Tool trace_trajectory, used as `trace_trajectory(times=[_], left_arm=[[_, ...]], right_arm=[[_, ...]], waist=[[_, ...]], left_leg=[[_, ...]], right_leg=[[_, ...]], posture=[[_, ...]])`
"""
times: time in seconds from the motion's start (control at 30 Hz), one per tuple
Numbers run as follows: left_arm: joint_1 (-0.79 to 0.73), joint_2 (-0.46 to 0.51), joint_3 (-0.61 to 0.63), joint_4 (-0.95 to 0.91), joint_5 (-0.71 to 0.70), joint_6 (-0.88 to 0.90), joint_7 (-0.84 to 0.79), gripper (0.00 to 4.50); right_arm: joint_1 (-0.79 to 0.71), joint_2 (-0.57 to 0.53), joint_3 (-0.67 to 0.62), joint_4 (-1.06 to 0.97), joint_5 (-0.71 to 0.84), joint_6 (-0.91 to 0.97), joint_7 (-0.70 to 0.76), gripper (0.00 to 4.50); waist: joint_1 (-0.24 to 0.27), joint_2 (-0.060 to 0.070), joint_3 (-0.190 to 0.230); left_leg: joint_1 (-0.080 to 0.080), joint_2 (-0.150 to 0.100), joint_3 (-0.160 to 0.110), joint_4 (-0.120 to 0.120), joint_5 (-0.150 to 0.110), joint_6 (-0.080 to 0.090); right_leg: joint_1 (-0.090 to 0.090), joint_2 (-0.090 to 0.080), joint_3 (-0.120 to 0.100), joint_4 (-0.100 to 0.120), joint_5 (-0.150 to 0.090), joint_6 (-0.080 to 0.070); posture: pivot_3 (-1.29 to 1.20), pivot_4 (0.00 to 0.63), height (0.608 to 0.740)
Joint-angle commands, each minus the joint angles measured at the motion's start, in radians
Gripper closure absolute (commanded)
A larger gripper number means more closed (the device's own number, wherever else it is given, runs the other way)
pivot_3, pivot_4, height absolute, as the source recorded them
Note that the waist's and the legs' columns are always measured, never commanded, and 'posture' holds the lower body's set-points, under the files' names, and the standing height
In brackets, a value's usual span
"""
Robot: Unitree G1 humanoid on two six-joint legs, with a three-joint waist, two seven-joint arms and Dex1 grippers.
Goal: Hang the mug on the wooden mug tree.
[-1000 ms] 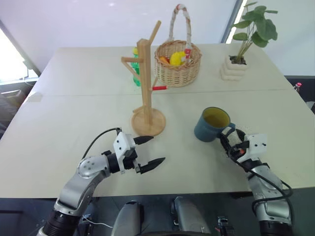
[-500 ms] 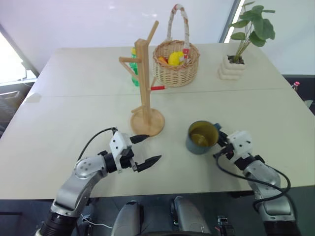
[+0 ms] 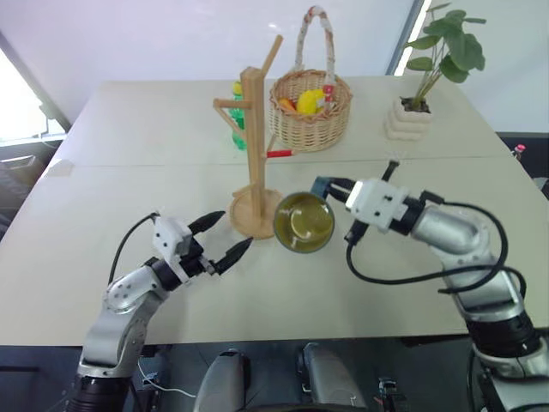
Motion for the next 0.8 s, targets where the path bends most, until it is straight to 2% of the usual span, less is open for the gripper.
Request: trace_trajectory(times=[0.03, 0.27, 0.8], left_arm=[[-0.012, 0.029, 0.058, -0.03, -0.061, 0.003, -0.023, 0.0], [-0.028, 0.057, 0.077, -0.03, -0.095, 0.017, -0.042, 0.0], [-0.064, 0.071, 0.087, -0.084, -0.138, 0.063, -0.023, 0.0]], right_arm=[[-0.103, 0.002, -0.003, -0.023, 0.008, 0.064, 0.008, 4.48], [-0.206, 0.026, 0.046, 0.031, -0.026, 0.089, 0.002, 4.48], [-0.319, 0.08, 0.148, 0.153, -0.101, 0.081, 0.01, 4.48]], waist=[[-0.001, 0.0, 0.0], [0.0, 0.0, 0.0], [-0.003, 0.0, 0.0]], left_leg=[[0.0, 0.0, 0.0, 0.0, 0.0, 0.0], [-0.001, 0.0, 0.0, 0.0, 0.0, 0.0], [-0.001, 0.0, 0.0, -0.001, 0.0, 0.0]], right_leg=[[0.0, 0.0, 0.0, 0.0, 0.0, 0.0], [0.0, -0.001, 0.0, 0.0, 0.0, 0.0], [-0.001, -0.001, 0.0, 0.0, 0.0, 0.0]], posture=[[0.0, 0.15, 0.74], [0.0, 0.15, 0.74], [0.0, 0.15, 0.74]])
